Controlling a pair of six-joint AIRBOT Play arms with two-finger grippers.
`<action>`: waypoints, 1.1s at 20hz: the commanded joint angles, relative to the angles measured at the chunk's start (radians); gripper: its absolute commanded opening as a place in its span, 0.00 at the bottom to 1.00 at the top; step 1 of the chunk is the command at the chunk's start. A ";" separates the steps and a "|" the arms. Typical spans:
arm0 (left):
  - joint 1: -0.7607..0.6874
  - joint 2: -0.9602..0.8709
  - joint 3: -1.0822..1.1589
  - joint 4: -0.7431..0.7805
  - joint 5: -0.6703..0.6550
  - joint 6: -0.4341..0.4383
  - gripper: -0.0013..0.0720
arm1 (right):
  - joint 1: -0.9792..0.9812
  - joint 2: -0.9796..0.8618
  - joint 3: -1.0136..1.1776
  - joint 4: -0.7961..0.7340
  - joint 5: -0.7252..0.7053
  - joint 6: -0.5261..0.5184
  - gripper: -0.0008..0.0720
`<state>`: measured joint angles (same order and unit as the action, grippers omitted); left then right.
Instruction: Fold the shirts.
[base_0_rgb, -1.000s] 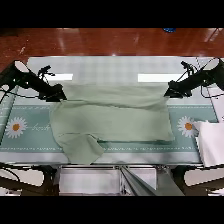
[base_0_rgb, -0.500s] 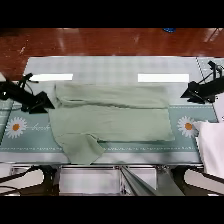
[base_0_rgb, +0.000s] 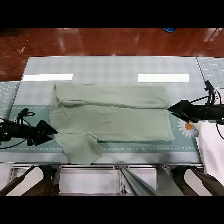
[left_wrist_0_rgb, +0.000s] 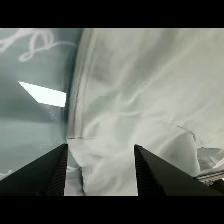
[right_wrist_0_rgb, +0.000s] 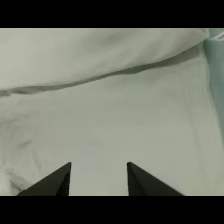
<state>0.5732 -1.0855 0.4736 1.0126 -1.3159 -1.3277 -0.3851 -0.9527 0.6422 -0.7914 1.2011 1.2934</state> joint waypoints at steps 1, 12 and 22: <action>0.011 0.012 -0.051 0.000 -0.002 0.003 0.71 | -0.002 0.032 -0.041 0.049 0.004 -0.031 0.57; -0.215 -0.012 -0.120 -0.185 0.092 0.109 0.31 | -0.162 0.032 -0.041 -0.048 -0.043 0.066 0.57; -0.214 -0.012 -0.120 -0.187 0.093 0.116 0.04 | -0.256 0.032 -0.294 -0.264 0.068 0.117 0.57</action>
<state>0.3607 -1.0969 0.3542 0.8291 -1.2217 -1.2148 -0.6437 -0.9211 0.4107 -1.0595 1.2709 1.4120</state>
